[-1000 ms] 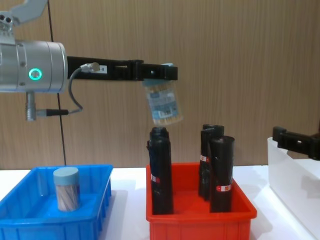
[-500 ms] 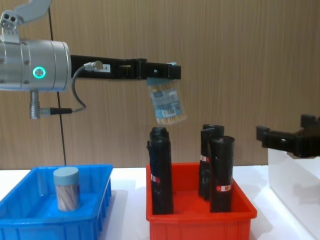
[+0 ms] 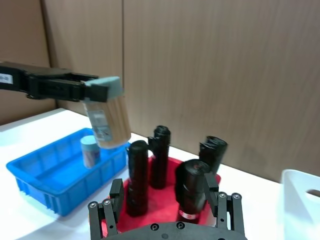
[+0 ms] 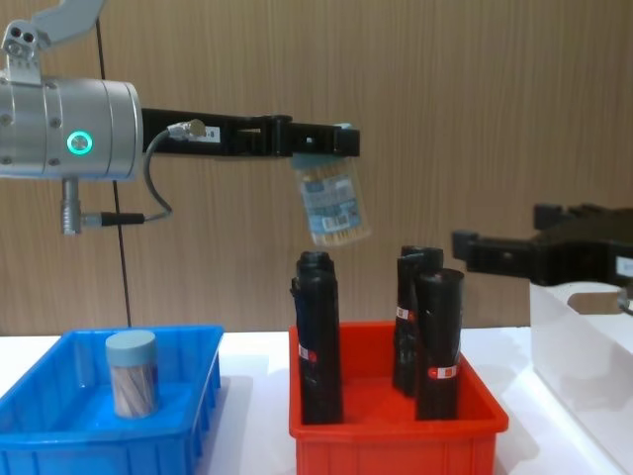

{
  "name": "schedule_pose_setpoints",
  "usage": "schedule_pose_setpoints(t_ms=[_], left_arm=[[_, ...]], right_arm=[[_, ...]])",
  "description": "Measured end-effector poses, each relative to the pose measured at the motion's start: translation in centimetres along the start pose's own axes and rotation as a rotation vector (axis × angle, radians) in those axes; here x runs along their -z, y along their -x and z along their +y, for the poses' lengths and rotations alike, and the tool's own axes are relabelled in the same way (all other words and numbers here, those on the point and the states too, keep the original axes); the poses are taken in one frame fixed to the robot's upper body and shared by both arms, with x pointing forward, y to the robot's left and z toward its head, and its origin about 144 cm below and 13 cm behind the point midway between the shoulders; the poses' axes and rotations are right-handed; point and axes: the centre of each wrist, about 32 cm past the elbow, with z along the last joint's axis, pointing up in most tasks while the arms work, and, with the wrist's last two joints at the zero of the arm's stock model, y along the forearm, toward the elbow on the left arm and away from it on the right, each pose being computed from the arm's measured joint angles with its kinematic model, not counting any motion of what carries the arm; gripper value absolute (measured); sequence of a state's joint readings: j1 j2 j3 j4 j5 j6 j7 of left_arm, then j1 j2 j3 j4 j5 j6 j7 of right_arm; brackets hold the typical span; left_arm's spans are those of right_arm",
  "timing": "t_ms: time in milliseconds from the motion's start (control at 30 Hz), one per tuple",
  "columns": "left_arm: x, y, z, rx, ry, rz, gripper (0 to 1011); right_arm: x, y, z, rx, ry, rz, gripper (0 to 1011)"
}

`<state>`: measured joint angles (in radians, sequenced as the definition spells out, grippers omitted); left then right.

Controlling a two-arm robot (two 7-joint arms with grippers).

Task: Pick the cotton swabs from the blue box and place them into the white box.

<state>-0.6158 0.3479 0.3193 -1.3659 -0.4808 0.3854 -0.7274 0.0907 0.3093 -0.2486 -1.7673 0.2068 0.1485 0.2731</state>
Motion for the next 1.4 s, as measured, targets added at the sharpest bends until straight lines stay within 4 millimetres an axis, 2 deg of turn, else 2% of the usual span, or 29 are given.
schedule_pose_setpoints(t_ms=[533, 1400], left_arm=[[0.0, 0.0, 0.0, 0.002, 0.0, 0.001, 663], [0.0, 0.0, 0.0, 0.002, 0.0, 0.001, 663]], right_arm=[[-1.4, 0.3, 2.7, -0.082, 0.016, 0.004, 1002], [-1.2, 0.9, 7.7, -0.15, 0.039, -0.002, 1002]])
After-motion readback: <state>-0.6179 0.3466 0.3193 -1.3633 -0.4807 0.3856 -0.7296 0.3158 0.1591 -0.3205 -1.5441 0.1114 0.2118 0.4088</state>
